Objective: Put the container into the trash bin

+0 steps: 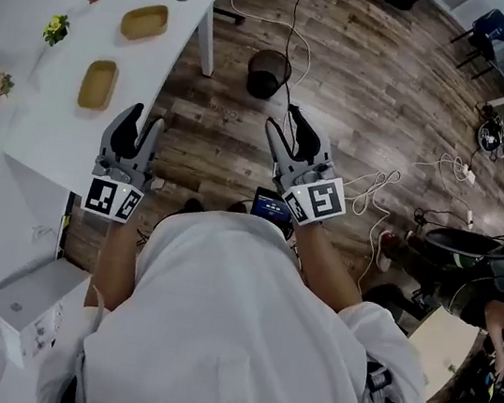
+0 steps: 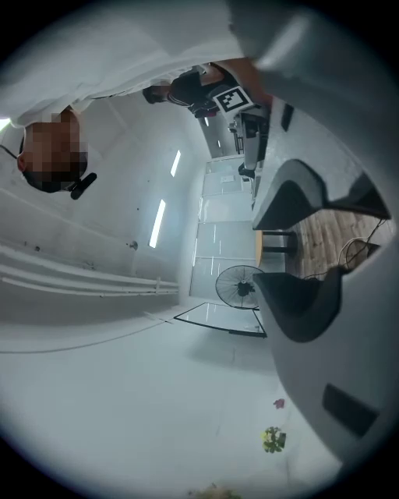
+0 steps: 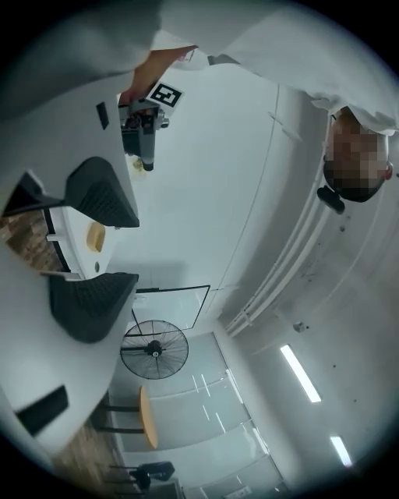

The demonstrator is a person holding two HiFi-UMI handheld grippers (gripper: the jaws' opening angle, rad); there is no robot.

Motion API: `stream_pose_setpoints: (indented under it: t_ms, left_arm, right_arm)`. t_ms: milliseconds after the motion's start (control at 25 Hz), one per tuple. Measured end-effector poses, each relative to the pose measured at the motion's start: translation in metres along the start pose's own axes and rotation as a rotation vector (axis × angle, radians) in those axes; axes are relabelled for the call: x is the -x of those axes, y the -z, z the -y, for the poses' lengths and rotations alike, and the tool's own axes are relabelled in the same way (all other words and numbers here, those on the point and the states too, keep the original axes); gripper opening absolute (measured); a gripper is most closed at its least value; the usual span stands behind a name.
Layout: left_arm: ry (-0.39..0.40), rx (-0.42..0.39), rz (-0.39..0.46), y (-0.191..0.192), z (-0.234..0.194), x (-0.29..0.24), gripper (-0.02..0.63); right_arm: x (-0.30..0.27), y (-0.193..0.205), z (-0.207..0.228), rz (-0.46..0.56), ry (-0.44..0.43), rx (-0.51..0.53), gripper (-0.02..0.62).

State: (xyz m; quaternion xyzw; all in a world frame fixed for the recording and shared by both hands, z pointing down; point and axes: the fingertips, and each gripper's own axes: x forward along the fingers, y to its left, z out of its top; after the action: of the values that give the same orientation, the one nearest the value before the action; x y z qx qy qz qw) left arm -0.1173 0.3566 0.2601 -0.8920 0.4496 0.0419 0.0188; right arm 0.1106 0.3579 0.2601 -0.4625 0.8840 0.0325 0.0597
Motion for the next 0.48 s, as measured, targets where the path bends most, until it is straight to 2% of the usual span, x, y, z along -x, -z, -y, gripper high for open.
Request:
stream_pose_setpoints:
  t_ms: [160, 480]
  left_arm:
    - [0.01, -0.005, -0.009, 0.001, 0.016, -0.009, 0.169]
    - [-0.006, -0.005, -0.044, 0.008, 0.03, -0.014, 0.169]
  right_arm:
    - [0.012, 0.004, 0.014, -0.02, 0.034, 0.015, 0.19]
    - [0.02, 0.006, 0.024, -0.01, 0.014, -0.005, 0.189]
